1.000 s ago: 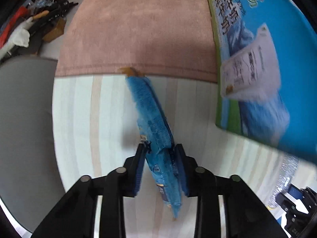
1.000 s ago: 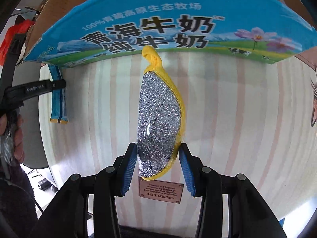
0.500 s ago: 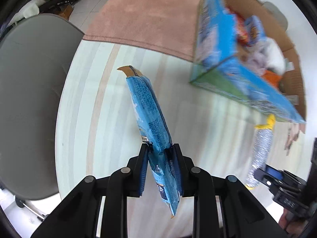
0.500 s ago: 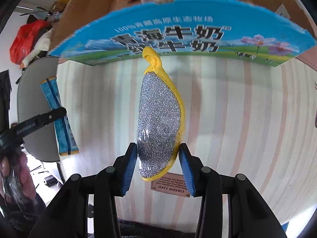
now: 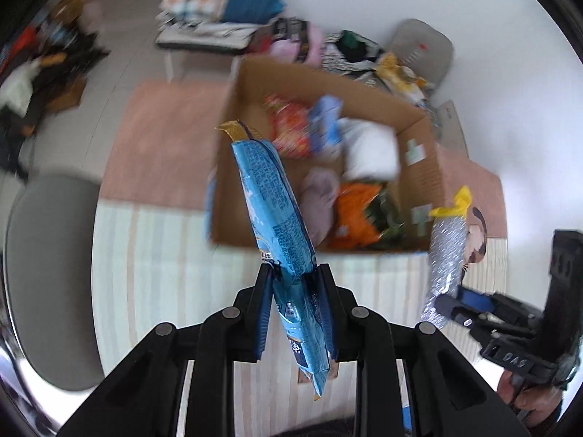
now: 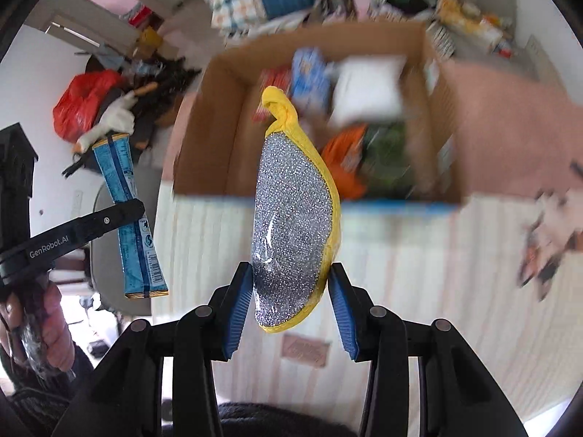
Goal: Organize soft objects
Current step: 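Place the blue packet and sponge into the box and open both grippers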
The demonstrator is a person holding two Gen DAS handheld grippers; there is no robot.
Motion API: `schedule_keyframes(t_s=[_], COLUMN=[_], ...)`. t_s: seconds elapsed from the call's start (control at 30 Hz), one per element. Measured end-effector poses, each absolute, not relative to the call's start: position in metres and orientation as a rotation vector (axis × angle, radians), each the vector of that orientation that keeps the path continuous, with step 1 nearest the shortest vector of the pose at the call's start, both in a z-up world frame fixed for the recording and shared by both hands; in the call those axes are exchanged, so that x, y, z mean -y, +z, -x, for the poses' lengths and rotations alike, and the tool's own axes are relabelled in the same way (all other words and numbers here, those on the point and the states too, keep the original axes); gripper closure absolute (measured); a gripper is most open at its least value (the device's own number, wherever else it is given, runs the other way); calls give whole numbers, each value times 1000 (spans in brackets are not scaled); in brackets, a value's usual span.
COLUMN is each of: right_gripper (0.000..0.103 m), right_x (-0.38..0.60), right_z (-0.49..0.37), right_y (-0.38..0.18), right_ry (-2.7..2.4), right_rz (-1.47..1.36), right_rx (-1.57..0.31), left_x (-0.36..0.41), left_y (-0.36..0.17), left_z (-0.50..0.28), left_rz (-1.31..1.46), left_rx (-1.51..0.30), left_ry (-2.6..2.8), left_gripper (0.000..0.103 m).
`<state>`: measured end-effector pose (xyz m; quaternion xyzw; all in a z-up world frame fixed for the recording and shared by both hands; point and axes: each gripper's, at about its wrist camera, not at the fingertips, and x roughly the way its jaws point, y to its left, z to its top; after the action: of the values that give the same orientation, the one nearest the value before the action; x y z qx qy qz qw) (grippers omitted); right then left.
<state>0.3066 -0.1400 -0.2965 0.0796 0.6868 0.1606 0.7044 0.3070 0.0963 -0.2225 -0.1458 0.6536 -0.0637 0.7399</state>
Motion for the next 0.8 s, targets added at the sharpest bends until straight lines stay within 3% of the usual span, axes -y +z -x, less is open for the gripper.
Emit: schedule_keyframes(t_s=[0.2,0.43,0.67,0.77,0.8], right_gripper=[58,58,58,51,41], right_x=[175,191,183,172,170], right_z=[-369,-433,-441,-436,-436], right_y=[-281,-337,-392,-400,-400], right_ry=[229,115,91,83,87], right_rz=[-124,-14,106,173,174], right_rx=[-1467,-1543,-1646,-1680,-1680], left_x=[-62,-58,-62,-64,-64], left_y=[-242,-326,-385,-390,-388], left_z=[-385,-431,-438,-437,-438], left_rz=[159,77,51,79,96], left_rx=[-1490,-1676,-1837,-1878,-1871], left_ry=[-168,-106,-68,-36,-50], left_gripper=[82,82,78,77,76])
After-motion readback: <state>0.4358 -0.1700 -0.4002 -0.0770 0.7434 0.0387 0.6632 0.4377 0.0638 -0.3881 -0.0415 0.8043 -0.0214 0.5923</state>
